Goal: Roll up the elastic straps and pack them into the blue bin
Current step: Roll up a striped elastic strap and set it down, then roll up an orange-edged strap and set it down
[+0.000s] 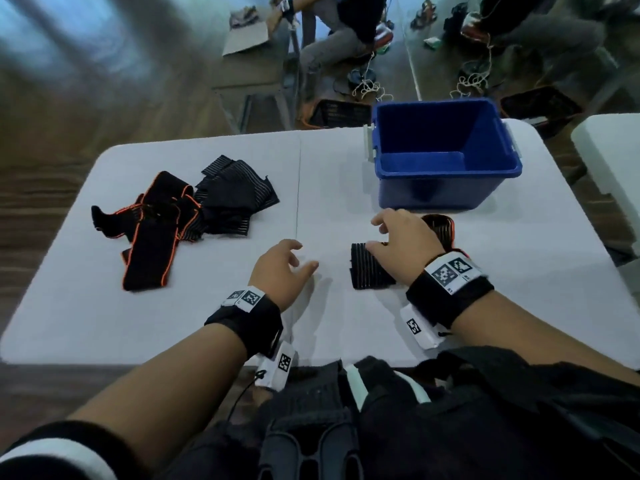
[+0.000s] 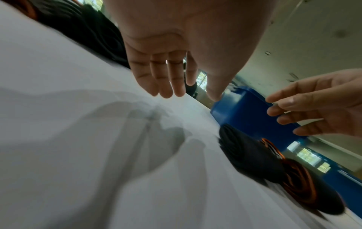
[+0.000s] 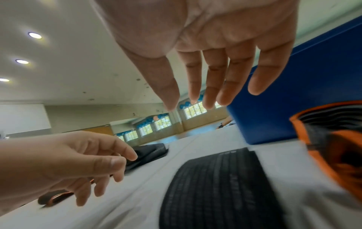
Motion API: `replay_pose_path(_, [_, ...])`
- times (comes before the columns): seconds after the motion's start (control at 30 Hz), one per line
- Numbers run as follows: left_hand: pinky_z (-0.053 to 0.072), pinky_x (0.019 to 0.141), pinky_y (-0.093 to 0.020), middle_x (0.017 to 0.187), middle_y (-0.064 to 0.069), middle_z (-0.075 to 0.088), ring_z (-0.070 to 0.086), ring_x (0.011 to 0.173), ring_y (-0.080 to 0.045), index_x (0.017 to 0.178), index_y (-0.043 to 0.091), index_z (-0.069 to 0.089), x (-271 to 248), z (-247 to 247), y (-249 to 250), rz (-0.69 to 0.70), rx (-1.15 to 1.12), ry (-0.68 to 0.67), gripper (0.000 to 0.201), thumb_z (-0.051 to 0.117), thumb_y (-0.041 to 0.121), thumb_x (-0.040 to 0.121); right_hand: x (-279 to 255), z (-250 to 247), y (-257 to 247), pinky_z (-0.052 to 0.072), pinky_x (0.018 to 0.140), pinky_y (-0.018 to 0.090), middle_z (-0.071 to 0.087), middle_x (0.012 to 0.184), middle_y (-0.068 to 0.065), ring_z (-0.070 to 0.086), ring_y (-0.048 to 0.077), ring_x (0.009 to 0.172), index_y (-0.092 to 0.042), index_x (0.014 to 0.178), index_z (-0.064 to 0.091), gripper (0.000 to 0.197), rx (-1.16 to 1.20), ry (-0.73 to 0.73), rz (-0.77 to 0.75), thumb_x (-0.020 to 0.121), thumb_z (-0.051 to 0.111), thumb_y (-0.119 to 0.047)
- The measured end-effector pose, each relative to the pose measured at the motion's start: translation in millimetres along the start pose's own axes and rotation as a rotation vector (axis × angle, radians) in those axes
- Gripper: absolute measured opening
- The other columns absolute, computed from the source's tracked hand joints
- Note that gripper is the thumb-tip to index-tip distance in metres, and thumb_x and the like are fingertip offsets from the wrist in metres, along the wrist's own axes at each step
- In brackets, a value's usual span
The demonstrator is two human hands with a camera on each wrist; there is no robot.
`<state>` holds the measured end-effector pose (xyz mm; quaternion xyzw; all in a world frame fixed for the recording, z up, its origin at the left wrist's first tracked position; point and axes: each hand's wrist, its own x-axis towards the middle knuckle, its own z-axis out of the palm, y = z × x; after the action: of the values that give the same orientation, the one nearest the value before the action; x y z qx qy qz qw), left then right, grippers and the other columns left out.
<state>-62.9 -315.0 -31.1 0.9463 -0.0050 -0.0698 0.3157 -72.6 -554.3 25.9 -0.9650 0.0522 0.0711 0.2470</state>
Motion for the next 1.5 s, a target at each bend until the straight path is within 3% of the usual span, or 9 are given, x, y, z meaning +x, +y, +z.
replay_pose_path(0.37, [0.046,0.083,-0.032,0.101,0.005,0.063,0.059,0.094,-0.014,0.122,0.023,0.059,-24,-114,-149,-0.233,0.048,0.188,0.038,0.067,0.042,0.09,28,78,-129,0.048,0.089,0.034,0.063,0.108,-0.001,0.059,0.019,0.102,-0.021,0.116,0.059,0.031,-0.026,-0.218,-0.222,0.09,0.062,-0.035])
replay_pose_path(0.7, [0.04,0.107,-0.032,0.137,-0.009,0.043,0.053,0.121,-0.026,0.127,0.024,0.066,-14,-157,-237,-0.318,0.014,0.214,0.037,0.07,0.028,0.09,55,125,-209,0.051,0.084,0.036,0.065,0.108,0.0,0.06,0.022,0.099,-0.022,0.113,0.059,0.028,-0.149,-0.245,-0.263,0.088,0.061,-0.036])
replay_pose_path(0.77, [0.04,0.1,-0.026,0.129,-0.007,0.052,0.057,0.115,-0.024,0.123,0.023,0.069,-7,-161,-241,-0.317,-0.013,0.215,0.033,0.069,0.027,0.091,62,130,-222,0.051,0.082,0.036,0.065,0.105,0.0,0.06,0.022,0.096,-0.021,0.113,0.058,0.028,-0.166,-0.242,-0.283,0.088,0.061,-0.033])
replay_pose_path(0.9, [0.04,0.078,-0.022,0.087,0.006,0.065,0.063,0.091,-0.017,0.096,0.024,0.074,0,-166,-248,-0.299,-0.034,0.191,0.009,0.071,0.023,0.087,80,140,-249,0.052,0.081,0.037,0.064,0.101,0.002,0.061,0.024,0.093,-0.02,0.109,0.059,0.024,-0.175,-0.225,-0.312,0.087,0.061,-0.027])
replay_pose_path(1.07, [0.041,0.063,-0.027,0.069,0.006,0.06,0.057,0.068,-0.011,0.081,0.025,0.065,3,-187,-262,-0.206,-0.025,-0.091,0.012,0.077,0.025,0.08,99,159,-272,0.053,0.079,0.039,0.051,0.111,0.009,0.057,0.029,0.098,-0.023,0.122,0.057,0.032,-0.265,-0.128,-0.345,0.09,0.058,-0.022])
replay_pose_path(1.13, [0.044,0.064,-0.026,0.072,0.006,0.064,0.06,0.07,-0.011,0.083,0.023,0.062,8,-202,-266,-0.168,0.006,-0.16,0.017,0.077,0.029,0.081,106,163,-278,0.048,0.075,0.035,0.049,0.113,0.01,0.055,0.03,0.103,-0.024,0.129,0.053,0.038,-0.306,-0.126,-0.363,0.092,0.057,-0.021])
replay_pose_path(1.27, [0.044,0.066,-0.026,0.081,0.006,0.067,0.062,0.078,-0.012,0.09,0.022,0.06,32,-225,-269,-0.096,0.103,-0.098,0.023,0.071,0.043,0.087,117,167,-286,0.048,0.078,0.036,0.047,0.115,0.011,0.052,0.03,0.106,-0.028,0.136,0.05,0.044,-0.356,-0.149,-0.364,0.093,0.057,-0.024])
replay_pose_path(1.4, [0.041,0.074,-0.029,0.091,0.003,0.063,0.06,0.086,-0.016,0.104,0.024,0.062,69,-229,-261,0.002,0.112,0.052,0.024,0.067,0.043,0.09,124,168,-294,0.052,0.083,0.039,0.046,0.107,0.009,0.052,0.03,0.103,-0.021,0.113,0.065,0.023,-0.384,-0.177,-0.336,0.094,0.056,-0.028])
replay_pose_path(1.5, [0.048,0.091,-0.034,0.113,0.0,0.058,0.059,0.102,-0.018,0.125,0.03,0.058,96,-218,-252,0.019,0.063,0.061,0.043,0.068,0.048,0.087,125,168,-293,0.047,0.081,0.034,0.047,0.105,0.006,0.052,0.026,0.099,-0.019,0.105,0.066,0.018,-0.265,-0.135,-0.301,0.094,0.057,-0.03])
